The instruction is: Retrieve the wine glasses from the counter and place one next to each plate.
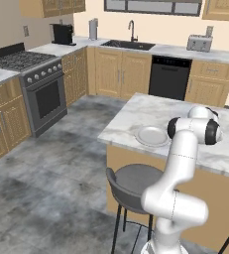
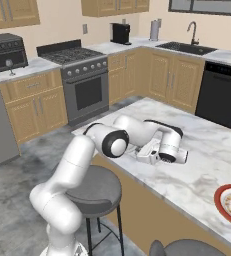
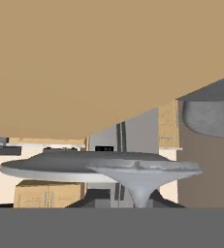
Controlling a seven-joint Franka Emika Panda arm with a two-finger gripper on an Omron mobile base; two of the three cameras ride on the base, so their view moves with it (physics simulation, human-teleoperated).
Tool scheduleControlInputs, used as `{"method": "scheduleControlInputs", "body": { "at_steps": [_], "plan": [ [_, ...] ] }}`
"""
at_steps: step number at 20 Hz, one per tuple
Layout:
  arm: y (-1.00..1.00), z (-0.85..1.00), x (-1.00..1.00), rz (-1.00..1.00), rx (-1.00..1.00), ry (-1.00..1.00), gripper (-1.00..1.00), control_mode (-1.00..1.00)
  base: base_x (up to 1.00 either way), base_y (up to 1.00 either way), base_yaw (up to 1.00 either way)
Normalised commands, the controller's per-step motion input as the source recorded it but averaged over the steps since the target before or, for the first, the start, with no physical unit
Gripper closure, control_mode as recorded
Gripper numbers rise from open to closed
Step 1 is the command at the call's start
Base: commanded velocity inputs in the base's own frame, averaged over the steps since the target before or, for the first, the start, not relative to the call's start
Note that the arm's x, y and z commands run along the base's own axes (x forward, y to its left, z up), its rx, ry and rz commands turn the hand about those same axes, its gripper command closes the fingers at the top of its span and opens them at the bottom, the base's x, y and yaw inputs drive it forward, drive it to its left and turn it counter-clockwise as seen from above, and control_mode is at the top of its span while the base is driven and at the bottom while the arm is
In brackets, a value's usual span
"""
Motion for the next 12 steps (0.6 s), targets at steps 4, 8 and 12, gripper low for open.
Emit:
{"method": "scheduleControlInputs", "body": {
  "at_steps": [4,8,12],
  "plan": [
    [-0.06,-0.27,0.01,0.0,-0.01,0.0,-1.0,-1.0,0.0,0.0,0.0],
    [-0.05,-0.04,-0.05,0.0,0.0,0.0,-1.0,-1.0,0.0,0.0,0.0],
    [0.0,0.08,-0.19,0.0,0.0,-0.03,-1.0,-1.0,0.0,0.0,0.0]
  ]
}}
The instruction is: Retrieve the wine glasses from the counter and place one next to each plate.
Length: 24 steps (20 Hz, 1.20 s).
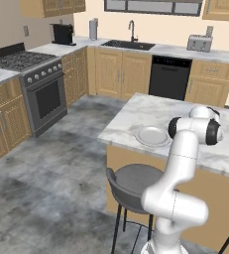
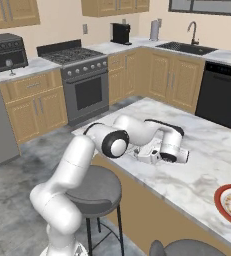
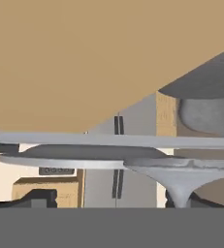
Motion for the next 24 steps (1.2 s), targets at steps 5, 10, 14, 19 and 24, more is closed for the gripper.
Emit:
{"method": "scheduleControlInputs", "body": {
  "at_steps": [5,10,14,19,24],
  "plan": [
    [-0.1,0.03,-0.27,0.0,0.01,0.0,-1.0,-1.0,0.0,0.0,0.0],
    [-0.06,0.0,-0.05,-0.02,0.0,0.0,-1.0,-1.0,0.0,0.0,0.0],
    [-0.41,0.01,-0.12,-0.09,0.02,0.02,-1.0,-1.0,0.0,0.0,0.0],
    [-0.35,0.01,-0.15,-0.1,0.02,0.0,-1.0,-1.0,0.0,0.0,0.0],
    [-0.14,0.29,-0.46,-0.07,0.01,-0.01,-1.0,-1.0,0.0,0.0,0.0]
  ]
}}
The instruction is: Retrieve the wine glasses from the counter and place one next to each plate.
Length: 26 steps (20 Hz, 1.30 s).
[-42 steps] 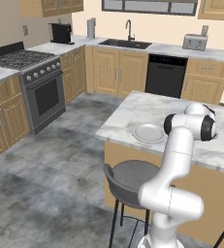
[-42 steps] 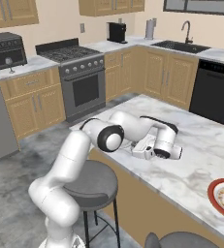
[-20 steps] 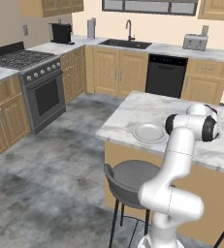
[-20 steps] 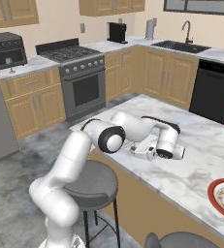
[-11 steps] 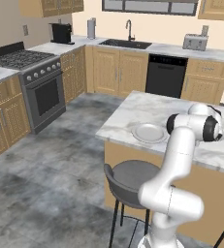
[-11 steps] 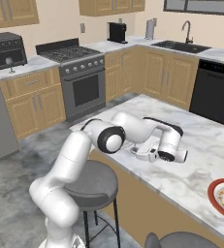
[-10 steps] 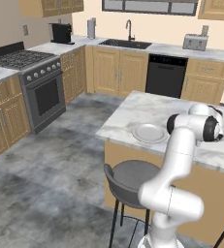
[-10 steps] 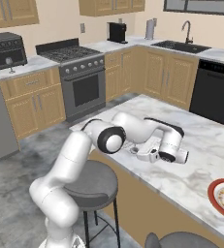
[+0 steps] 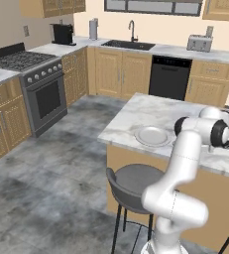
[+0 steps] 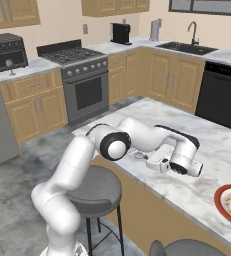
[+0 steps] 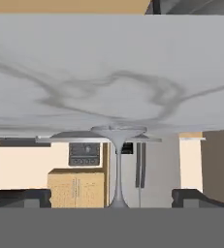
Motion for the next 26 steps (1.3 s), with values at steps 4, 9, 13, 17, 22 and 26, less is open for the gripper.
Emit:
{"method": "scheduleControlInputs", "body": {
  "at_steps": [4,9,13,17,22,26],
  "plan": [
    [0.19,0.95,-1.0,0.0,0.0,-0.21,-1.0,-1.0,0.0,0.0,0.0],
    [0.61,1.0,-1.0,0.02,-0.01,-0.3,-1.0,-1.0,0.0,0.0,0.0],
    [0.72,0.93,-0.82,0.01,-0.07,-0.26,-1.0,-1.0,0.0,0.0,0.0],
    [0.95,0.93,-0.6,0.0,-0.1,-0.23,-1.0,-1.0,0.0,0.0,0.0],
    [0.88,0.8,-0.51,0.0,-0.09,-0.23,-1.0,-1.0,0.0,0.0,0.0],
    [0.97,0.47,-0.34,0.0,-0.03,-0.2,-1.0,-1.0,0.0,0.0,0.0]
  ]
}}
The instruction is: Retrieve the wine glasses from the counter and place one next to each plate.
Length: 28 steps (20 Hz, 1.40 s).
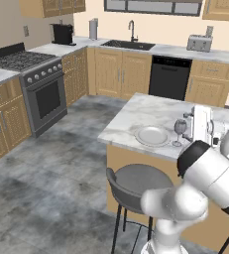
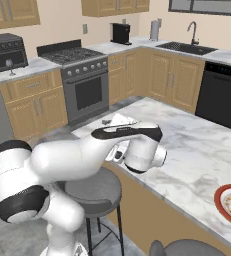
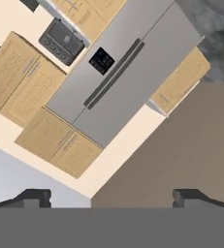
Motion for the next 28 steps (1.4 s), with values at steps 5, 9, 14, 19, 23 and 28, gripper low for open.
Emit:
{"method": "scheduleControlInputs", "body": {
  "at_steps": [5,9,14,19,23,28],
  "plan": [
    [0.87,0.5,-0.48,0.04,0.0,-0.24,-1.0,-1.0,0.0,0.0,0.0],
    [0.0,0.0,0.0,0.0,0.0,0.0,-1.0,1.0,-0.92,0.97,0.14],
    [0.0,0.0,0.0,0.0,0.0,0.0,-1.0,1.0,-0.61,1.0,0.14],
    [0.0,0.0,0.0,0.0,0.0,0.0,-1.0,1.0,-0.25,1.0,0.09],
    [0.0,0.0,0.0,0.0,0.0,0.0,-1.0,1.0,-0.16,1.0,0.19],
    [0.0,0.0,0.0,0.0,0.0,0.0,-1.0,1.0,0.66,1.0,0.26]
  ]
}}
